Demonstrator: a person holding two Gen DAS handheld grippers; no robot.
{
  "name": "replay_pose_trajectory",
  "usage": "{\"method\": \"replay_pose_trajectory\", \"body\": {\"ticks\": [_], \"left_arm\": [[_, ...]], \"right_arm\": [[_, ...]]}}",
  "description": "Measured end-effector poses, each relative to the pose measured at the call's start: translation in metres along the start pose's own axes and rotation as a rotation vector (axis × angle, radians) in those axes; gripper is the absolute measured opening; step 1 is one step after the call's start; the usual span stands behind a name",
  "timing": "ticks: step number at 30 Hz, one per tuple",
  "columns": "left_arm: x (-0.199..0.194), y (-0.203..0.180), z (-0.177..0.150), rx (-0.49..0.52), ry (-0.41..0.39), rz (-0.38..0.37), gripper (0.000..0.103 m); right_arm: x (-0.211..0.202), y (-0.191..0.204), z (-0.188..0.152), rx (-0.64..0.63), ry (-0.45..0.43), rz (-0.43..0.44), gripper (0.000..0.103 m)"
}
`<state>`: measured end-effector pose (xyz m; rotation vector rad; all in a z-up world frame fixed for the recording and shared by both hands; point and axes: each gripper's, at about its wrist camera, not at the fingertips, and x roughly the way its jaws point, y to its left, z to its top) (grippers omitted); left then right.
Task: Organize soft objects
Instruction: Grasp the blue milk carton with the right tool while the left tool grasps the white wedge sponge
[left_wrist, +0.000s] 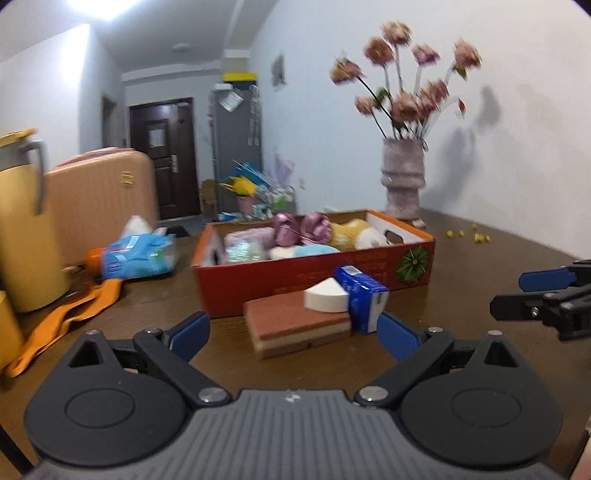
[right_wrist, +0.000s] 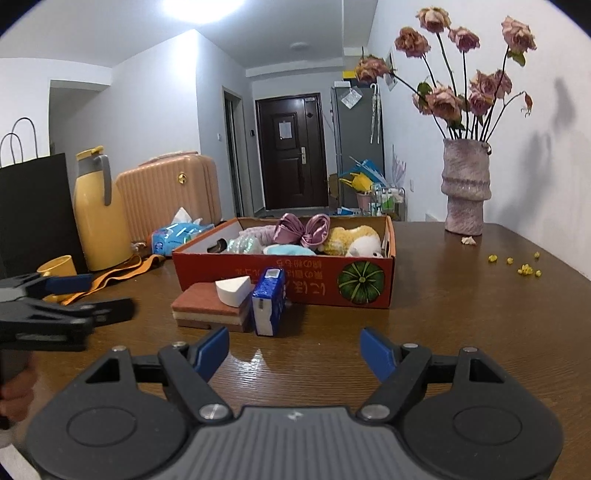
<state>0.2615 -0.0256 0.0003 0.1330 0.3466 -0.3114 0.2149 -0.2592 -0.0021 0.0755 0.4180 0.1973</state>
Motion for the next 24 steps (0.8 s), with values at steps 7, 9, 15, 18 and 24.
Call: {"method": "replay_pose_trajectory", "body": {"ticks": [7,9,15,18,24], "left_arm": [[0.078,-0.02,0.014,0.042,0.043,-0.06,0.072],[0.097,-0.021,0.015,0.035,0.07,-0.071,0.068],[0.113,-0.013,0.01,0.017,0.103,-0.086,0.035],[0.097,0.004,0.013,-0.039,0.072,-0.046,0.034],[0.062,0.042,0.012,-0.145,0.065,0.04,0.034]], "right_arm": [[0.016,-0.014,0.001,0.019,0.024,-0.021,0.077],[0.022,-0.017,0.002,0.027,0.031,-0.019,0.077],[0.059,-0.012,0.01,0.018,0.051,0.032,0.077],[0.086,-0.002,0.021,0.003,0.061,0.064,0.073],[0.151,0.016,0.039,0.024,0.124,0.1,0.04]]}}
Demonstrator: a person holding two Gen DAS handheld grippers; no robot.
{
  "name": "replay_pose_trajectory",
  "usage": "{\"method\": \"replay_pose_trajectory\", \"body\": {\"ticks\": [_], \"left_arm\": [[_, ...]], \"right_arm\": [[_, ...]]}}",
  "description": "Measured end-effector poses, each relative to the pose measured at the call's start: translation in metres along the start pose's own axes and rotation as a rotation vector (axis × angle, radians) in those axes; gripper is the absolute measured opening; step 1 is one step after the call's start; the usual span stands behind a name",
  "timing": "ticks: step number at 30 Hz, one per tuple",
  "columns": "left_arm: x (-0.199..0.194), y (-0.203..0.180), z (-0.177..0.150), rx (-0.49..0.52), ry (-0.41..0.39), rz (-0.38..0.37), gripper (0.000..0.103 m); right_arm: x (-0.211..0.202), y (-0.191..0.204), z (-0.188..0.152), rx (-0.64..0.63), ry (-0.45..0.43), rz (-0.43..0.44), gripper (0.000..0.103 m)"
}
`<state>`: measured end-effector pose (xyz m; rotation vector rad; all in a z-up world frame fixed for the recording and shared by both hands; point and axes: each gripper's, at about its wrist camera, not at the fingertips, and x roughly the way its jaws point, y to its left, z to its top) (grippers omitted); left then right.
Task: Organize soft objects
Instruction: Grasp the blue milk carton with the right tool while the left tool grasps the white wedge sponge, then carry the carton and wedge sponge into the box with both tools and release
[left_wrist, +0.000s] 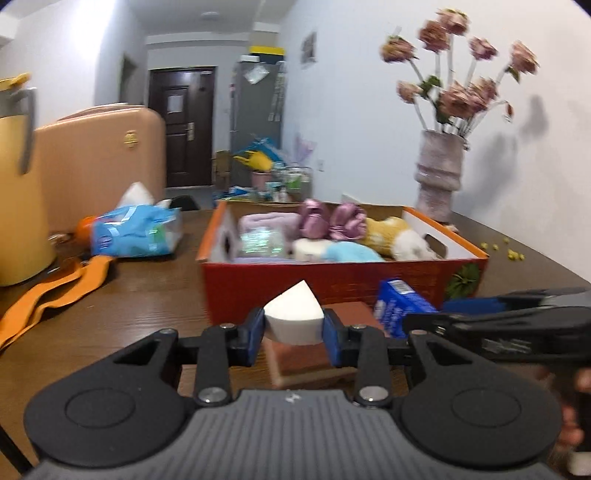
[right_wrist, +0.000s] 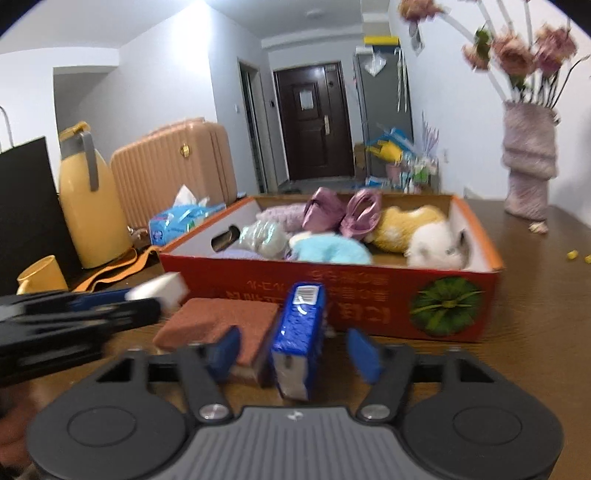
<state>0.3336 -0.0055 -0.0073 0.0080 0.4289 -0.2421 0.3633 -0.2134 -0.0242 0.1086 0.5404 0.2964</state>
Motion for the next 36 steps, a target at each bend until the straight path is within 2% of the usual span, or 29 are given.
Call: {"method": "replay_pose_trajectory", "body": {"ticks": [1,5,17,20,24,28,33,36], "left_arm": [[-0.004,0.002,0.001,0.0,0.0,0.012,0.035],[-0.02,0.001,0.003,0.0,-0.008,0.034,0.035],[-0.054,-0.066,-0.004,0.04,-0.003,-0.104,0.035],[-0.062,-0.077,-0.002,0.046,-0.02,-0.113,0.035],[-0.063,-0.084,0.005,0.051,-0.023,-0.114,0.036],[-0.042,-0.092,0.026,0.066,-0.034,-0.129,0.036],[0.028,-0.095,0.066,0.001,0.047,-0.176,0.036],[0.074,-0.101,0.082,-0.013,0.094,-0.166,0.036]], "right_arm": [[0.009,0.0,0.001,0.018,0.024,0.007,0.024],[0.005,-0.002,-0.002,0.056,0.026,0.025,0.023],[-0.121,-0.038,-0.045,0.112,-0.062,-0.06,0.022],[-0.14,-0.046,-0.049,0.127,-0.085,-0.064,0.022],[-0.145,-0.05,-0.048,0.136,-0.11,-0.047,0.022],[-0.135,-0.051,-0.027,0.078,-0.138,-0.034,0.022],[-0.103,-0.07,0.029,0.041,-0.165,-0.03,0.022],[-0.067,-0.093,0.063,0.086,-0.129,-0.012,0.023]]}}
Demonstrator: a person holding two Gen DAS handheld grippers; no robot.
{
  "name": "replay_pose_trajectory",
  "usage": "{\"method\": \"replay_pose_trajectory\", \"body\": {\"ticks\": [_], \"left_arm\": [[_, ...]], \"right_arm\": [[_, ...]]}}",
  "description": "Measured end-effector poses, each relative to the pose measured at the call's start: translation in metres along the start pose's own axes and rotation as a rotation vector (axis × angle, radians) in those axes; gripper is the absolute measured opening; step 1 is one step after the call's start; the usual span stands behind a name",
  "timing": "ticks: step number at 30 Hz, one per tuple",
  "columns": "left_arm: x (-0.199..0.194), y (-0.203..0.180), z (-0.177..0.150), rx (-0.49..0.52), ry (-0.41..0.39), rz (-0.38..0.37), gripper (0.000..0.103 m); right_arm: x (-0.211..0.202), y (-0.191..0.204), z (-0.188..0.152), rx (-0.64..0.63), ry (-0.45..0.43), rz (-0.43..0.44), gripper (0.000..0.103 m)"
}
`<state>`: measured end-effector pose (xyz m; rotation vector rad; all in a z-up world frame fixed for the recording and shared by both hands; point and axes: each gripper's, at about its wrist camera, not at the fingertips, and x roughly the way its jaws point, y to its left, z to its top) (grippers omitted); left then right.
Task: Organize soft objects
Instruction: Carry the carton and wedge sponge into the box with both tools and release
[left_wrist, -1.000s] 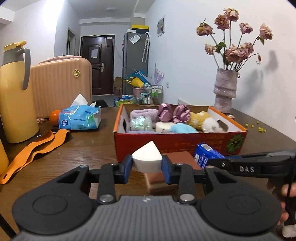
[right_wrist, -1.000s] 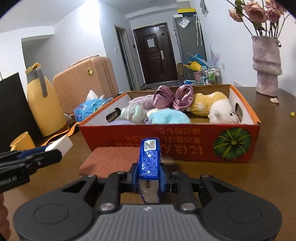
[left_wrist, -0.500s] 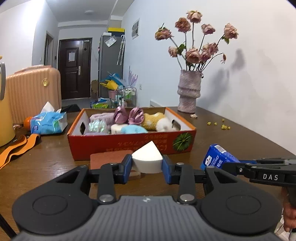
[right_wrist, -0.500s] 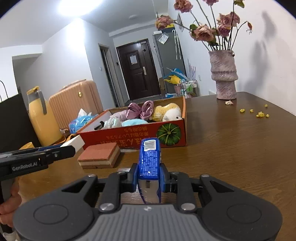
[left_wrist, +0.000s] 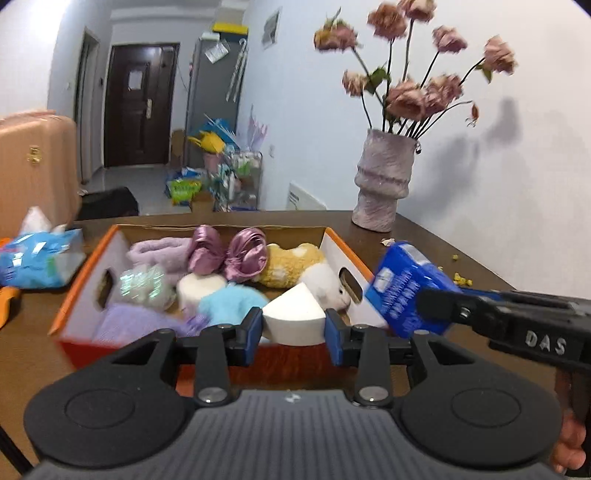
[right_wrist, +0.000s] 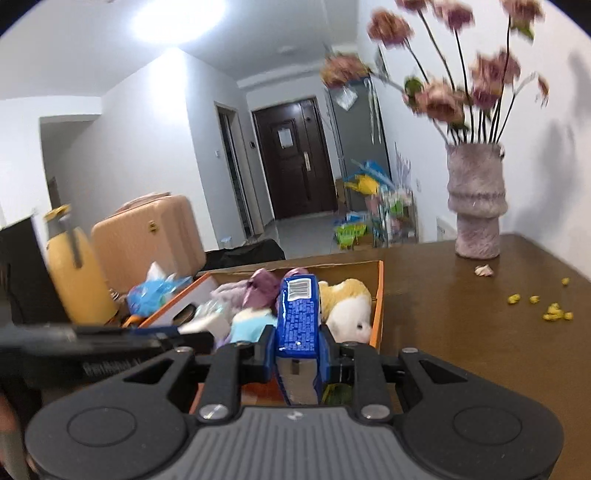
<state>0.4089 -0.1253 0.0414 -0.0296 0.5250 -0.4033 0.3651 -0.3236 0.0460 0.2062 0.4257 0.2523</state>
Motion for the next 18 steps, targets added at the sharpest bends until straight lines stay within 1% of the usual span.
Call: {"method": "replay_pose_trajectory", "body": {"ticks": [2,5,8,11,13,14,15,16,17,18], "left_arm": [[0.025,0.0,0.008,-0.001,0.023,0.004,0.036],[0.05,-0.001,0.013,0.021,0.018,0.007,0.037],[0.072,0.006,0.022,0.015,0.028,0.022,0.036],[0.096,0.015,0.031,0.032,0.049,0.044,0.038],[0.111,0.022,0.032,0.037,0.067,0.074,0.039],[0.119,0.027,0.033,0.032,0.081,0.084,0.042],[0.125,0.03,0.033,0.027,0.092,0.076,0.045],[0.13,0.034,0.033,0.022,0.104,0.059,0.051],[0.132,0.038,0.032,0.015,0.114,0.049,0.058],[0.133,0.041,0.032,0.01,0.113,0.048,0.06]], "right_arm": [[0.029,-0.01,0.013,0.016,0.037,0.022,0.023],[0.068,-0.022,0.028,0.051,0.076,0.027,0.023],[0.106,-0.026,0.037,0.042,0.121,0.05,0.023],[0.138,-0.025,0.042,0.03,0.152,0.029,0.023],[0.153,-0.024,0.042,0.036,0.161,0.024,0.024],[0.158,-0.023,0.041,0.047,0.165,0.026,0.026],[0.161,-0.023,0.039,0.063,0.167,0.024,0.026],[0.165,-0.023,0.038,0.076,0.17,0.027,0.029],[0.168,-0.024,0.037,0.085,0.172,0.032,0.032],[0.17,-0.024,0.035,0.091,0.171,0.037,0.04]]}}
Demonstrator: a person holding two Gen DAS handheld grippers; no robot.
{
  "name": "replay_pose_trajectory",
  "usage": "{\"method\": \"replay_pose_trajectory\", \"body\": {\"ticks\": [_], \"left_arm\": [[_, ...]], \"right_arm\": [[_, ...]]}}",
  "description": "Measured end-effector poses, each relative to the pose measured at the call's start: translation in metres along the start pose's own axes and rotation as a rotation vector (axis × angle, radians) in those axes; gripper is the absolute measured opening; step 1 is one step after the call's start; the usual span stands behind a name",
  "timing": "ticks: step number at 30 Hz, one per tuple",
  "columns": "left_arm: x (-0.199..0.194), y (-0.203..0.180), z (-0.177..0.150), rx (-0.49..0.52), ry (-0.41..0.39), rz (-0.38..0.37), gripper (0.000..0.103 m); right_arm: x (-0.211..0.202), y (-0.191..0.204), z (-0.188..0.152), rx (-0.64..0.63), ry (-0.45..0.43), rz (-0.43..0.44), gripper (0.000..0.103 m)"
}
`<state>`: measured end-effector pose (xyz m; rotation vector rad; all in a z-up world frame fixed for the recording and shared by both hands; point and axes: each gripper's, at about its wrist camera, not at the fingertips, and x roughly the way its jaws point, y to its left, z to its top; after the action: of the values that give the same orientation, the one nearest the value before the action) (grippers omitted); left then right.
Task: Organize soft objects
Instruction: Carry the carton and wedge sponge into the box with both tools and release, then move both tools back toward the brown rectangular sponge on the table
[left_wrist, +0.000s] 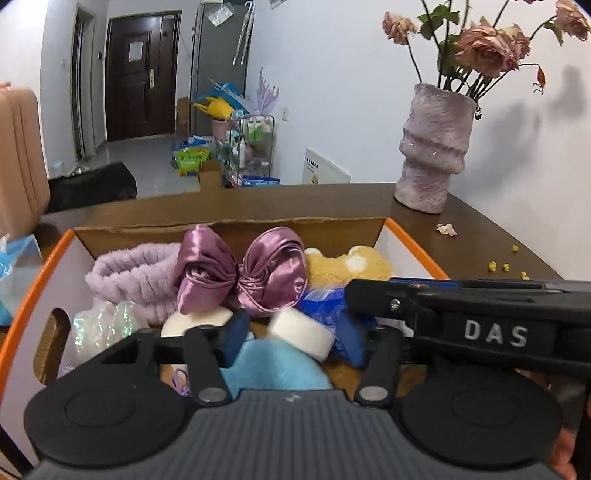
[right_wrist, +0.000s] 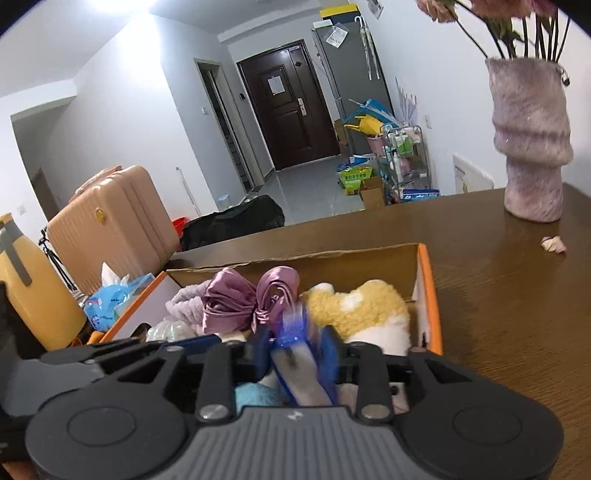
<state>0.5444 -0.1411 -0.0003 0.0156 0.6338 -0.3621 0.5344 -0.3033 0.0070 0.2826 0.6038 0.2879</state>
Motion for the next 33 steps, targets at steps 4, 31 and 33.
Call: {"method": "replay_pose_trajectory", "body": {"ticks": [4,31,33], "left_arm": [[-0.013,0.01,0.001,-0.017,-0.036,0.002,0.071],[-0.28,0.076,-0.064,-0.007,-0.373,0.286,0.089],[-0.29,0.074,-0.082,-0.024,-0.385,0.259,0.09]], "right_arm": [[-0.008,-0.001,0.002,0.003,-0.019,-0.003,0.048],[-0.229,0.056,-0.035,-0.138,-0.279,-0.134,0.064],[-0.237,0.065,-0.053,-0.159,-0.307,-0.136,0.064]]}}
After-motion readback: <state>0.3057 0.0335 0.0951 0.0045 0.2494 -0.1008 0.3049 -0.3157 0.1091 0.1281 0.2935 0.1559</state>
